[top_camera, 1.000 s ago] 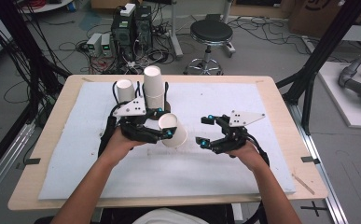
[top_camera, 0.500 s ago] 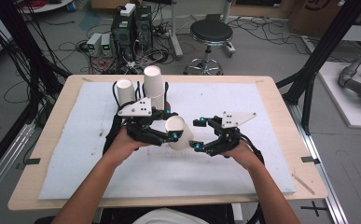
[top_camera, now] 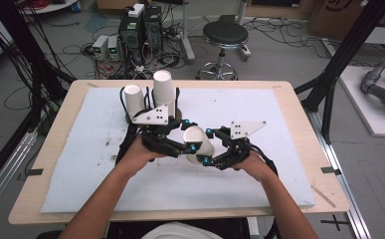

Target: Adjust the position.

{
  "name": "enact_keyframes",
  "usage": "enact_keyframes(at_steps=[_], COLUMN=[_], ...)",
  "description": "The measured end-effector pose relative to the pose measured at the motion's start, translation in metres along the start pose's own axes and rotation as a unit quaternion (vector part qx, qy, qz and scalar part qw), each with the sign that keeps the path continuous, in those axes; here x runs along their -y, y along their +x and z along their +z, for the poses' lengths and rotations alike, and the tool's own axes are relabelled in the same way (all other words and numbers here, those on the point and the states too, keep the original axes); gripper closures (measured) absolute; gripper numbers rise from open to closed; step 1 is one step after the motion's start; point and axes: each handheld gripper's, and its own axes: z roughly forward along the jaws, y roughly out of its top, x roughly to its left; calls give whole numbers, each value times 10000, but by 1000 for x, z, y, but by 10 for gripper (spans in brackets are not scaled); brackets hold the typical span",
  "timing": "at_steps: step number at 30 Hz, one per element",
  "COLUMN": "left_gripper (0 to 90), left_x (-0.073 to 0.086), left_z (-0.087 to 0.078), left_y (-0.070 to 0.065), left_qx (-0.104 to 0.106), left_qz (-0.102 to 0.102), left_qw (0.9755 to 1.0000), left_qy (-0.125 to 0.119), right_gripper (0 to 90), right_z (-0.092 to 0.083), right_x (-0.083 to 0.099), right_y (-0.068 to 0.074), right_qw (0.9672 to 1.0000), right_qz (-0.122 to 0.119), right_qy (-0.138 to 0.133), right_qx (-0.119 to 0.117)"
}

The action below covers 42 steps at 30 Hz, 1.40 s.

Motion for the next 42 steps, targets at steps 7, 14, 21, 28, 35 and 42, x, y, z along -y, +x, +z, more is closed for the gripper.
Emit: enact_keyframes(at_steps=[7,14,21,28,35,42], left_gripper=[357,230,229,359,361,361], left_x=[1,2,5,6,3,1], left_z=[2,2,9,6,0,0], left_y=[0,2,2,6,8,6], left_qx=[-38,-161,-25,258,48,210], left_qz=[-111,14,10,-45,-118,-170], left_qw=[9999,9998,9994,9993,9999,9992], left_qy=[12,121,351,277,-53,-300], right_gripper=[305,345,356,336,173,174], right_z=[-1,-2,3,4,-1,5], right_x=[-1,-1,-5,-5,-7,-6], right_y=[1,0,3,3,4,6], right_qw=[9997,9992,9972,9977,9998,9995], right_qz=[-205,-277,-478,-342,-139,-224], right_qy=[138,287,570,579,148,154], right_qx=[-5,-19,-54,-95,9,174])
